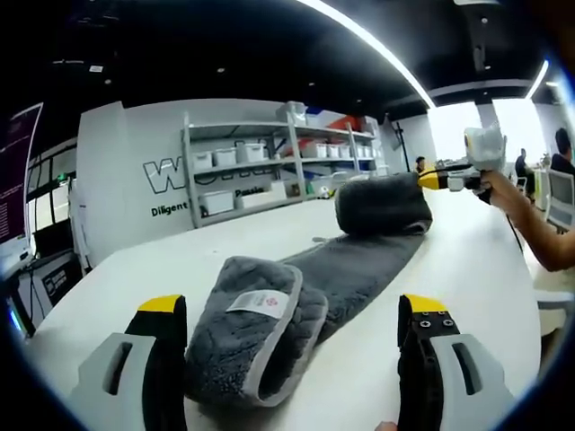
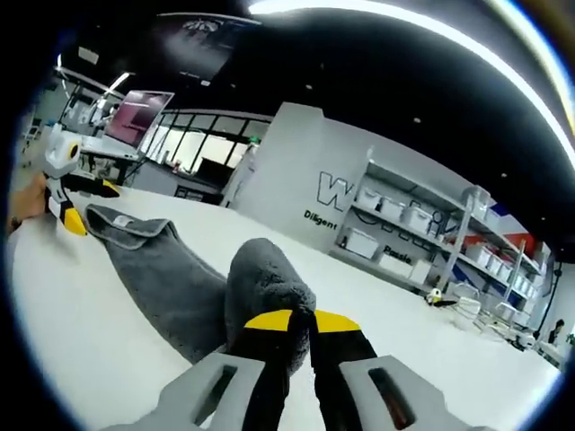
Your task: Open the folded towel by lifting each exposed corner and separating the folded layers until the towel lies flat within the target outline without major curled edges
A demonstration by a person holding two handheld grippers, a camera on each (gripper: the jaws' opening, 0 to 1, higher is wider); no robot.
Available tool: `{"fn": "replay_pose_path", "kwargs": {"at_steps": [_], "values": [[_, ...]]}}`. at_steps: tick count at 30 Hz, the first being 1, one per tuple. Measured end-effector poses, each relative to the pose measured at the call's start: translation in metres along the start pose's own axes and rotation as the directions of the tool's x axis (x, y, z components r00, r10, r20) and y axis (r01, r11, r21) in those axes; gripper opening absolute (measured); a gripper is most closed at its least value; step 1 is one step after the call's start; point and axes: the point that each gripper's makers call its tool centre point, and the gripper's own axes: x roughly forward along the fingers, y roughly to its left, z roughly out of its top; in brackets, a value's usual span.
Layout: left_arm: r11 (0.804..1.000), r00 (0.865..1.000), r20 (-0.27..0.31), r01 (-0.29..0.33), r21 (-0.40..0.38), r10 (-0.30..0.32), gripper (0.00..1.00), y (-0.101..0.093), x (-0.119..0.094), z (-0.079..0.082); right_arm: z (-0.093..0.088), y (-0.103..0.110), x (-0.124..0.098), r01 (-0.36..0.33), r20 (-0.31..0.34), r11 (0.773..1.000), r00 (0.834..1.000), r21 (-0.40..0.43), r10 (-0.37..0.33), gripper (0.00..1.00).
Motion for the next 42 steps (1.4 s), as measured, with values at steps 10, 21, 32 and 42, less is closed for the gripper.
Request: {"fn": "replay_pose_path", "kwargs": {"at_steps": [10,21,32,42], "values": [[1.0,1.0,-0.007,-0.002,0.006,0.002,0.96,-0.01,-0.006,-0.004,-0.024,-0.025,-0.008,0.069,-0.071,0.997,0.995,0.02,-0.068,0.01],[1.0,1.0,-0.012,-0.001,0.005,0.001,0.96,-0.005,-0.003,-0.004,-0.059,-0.045,-0.006,0.091,-0.169,0.995,0.982,0.035,-0.083,0.01],[1.0,1.0,-0.015,-0.004,0.004,0.004,0.96,-0.006,-0.005,-0.006,-0.084,-0.05,-0.009,0.086,-0.227,0.996,0.971,0.033,-0.077,0.01],[1.0,1.0,-0.015,-0.008,0.003,0.008,0.96,-0.006,-0.006,-0.007,-0.097,-0.049,-0.011,0.095,-0.229,0.993,0.97,0.067,-0.077,0.01]]}}
